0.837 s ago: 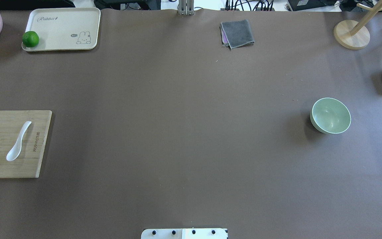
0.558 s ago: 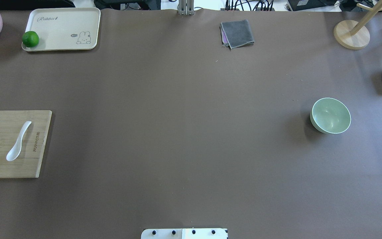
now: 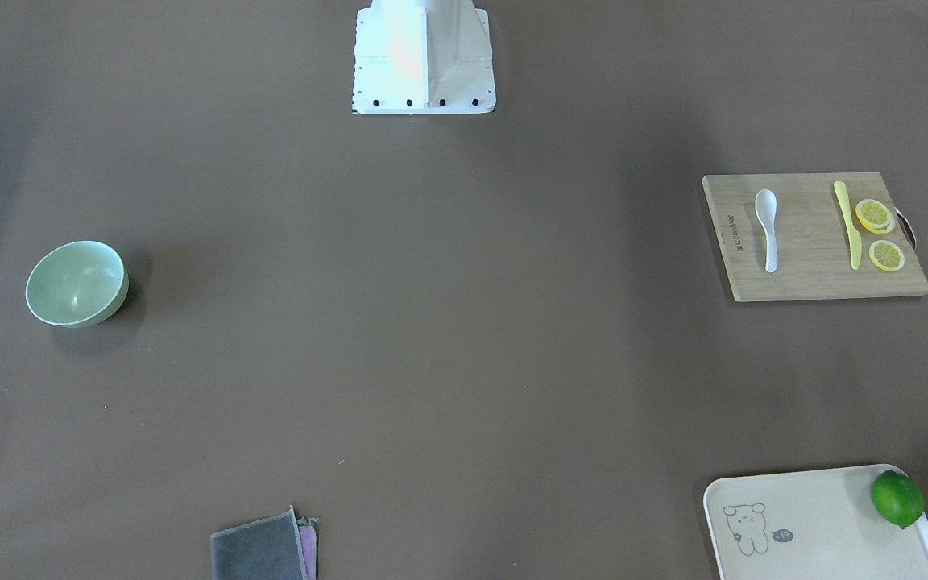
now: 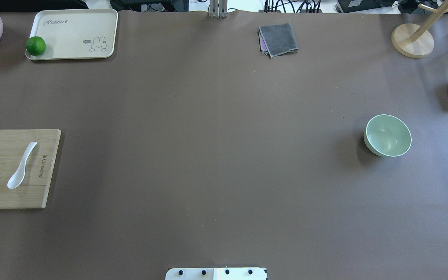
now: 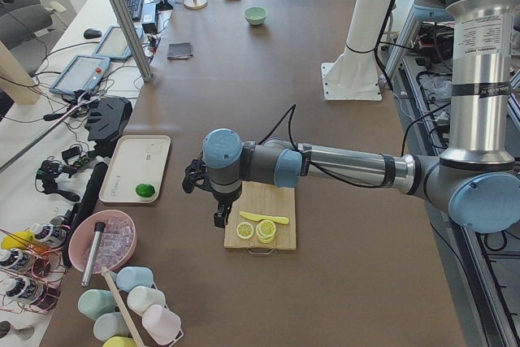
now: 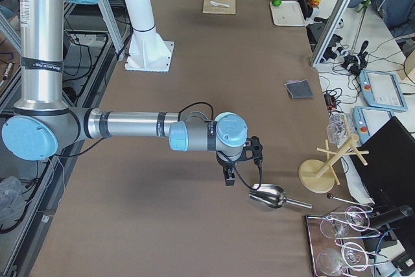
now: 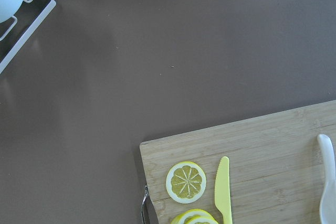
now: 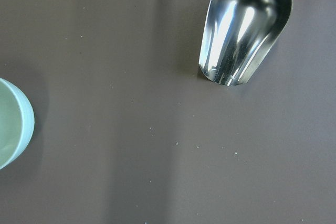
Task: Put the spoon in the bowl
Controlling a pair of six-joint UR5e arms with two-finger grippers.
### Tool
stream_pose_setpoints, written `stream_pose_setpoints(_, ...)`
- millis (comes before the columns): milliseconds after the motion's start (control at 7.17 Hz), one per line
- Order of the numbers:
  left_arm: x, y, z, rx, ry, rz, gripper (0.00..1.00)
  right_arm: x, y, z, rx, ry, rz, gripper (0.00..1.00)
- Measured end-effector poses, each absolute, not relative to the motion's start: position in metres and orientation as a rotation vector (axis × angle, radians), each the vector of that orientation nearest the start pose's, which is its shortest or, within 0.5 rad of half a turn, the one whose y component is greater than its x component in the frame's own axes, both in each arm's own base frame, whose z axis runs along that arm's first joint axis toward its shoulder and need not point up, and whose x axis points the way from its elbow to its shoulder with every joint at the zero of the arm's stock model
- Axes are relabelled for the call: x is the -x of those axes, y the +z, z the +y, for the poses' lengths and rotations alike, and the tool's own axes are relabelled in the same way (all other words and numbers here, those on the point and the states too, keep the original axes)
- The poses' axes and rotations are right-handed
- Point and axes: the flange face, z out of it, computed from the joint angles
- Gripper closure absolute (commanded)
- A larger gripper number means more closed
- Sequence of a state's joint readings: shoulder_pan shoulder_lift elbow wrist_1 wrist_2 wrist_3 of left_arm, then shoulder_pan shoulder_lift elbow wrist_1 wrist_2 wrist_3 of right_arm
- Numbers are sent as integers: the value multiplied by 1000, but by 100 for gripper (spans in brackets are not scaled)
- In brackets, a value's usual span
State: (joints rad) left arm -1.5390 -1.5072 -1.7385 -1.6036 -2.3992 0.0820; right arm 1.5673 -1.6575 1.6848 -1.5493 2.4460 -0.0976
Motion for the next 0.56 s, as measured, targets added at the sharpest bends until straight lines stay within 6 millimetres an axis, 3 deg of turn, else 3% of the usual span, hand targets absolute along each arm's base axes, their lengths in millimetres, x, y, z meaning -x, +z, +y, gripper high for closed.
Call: stream_pose_setpoints(558,45,600,-473,-157,163,826,2,-55,637,-459,-83,-116,-871,0)
